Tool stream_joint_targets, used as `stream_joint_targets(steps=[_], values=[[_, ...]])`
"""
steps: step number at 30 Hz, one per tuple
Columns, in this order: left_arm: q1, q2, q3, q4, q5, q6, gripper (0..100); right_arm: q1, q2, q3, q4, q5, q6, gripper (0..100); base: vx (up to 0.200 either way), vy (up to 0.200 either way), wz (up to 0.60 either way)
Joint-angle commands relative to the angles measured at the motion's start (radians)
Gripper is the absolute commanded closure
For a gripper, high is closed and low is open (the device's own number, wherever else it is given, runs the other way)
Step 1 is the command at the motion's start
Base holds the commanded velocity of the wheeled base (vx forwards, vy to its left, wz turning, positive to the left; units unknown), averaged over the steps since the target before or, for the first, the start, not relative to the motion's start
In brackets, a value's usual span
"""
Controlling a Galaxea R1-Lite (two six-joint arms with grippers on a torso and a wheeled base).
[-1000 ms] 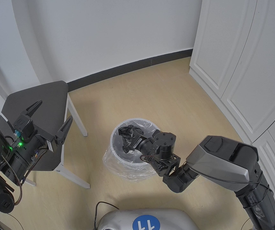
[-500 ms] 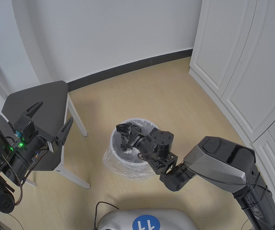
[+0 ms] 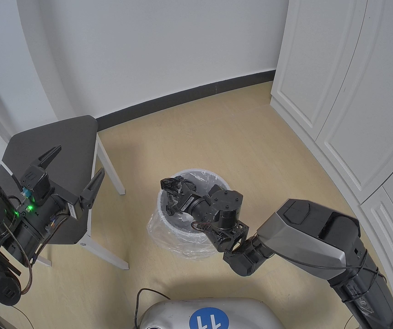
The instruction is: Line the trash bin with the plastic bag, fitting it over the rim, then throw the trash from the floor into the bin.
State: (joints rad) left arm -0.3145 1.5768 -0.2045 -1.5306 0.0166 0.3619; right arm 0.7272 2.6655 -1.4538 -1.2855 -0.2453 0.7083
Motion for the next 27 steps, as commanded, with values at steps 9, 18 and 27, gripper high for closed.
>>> stream_joint_targets(steps=[9,18,27], values=[[0.002,-0.001,-0.003,0.000,0.000,-0.001,0,-0.009,0.051,-0.008,-0.001,-0.003,-0.003,100,0.000,0.000,0.00],[0.002,-0.001,-0.007,0.000,-0.001,-0.026,0,-0.026,0.056,-0.005,0.000,-0.006,-0.003,100,0.000,0.000,0.00],[0.006,-0.006,-0.007,-0.002,0.000,-0.029,0,-0.029,0.048,0.050,-0.014,-0.023,-0.003,100,0.000,0.000,0.00]])
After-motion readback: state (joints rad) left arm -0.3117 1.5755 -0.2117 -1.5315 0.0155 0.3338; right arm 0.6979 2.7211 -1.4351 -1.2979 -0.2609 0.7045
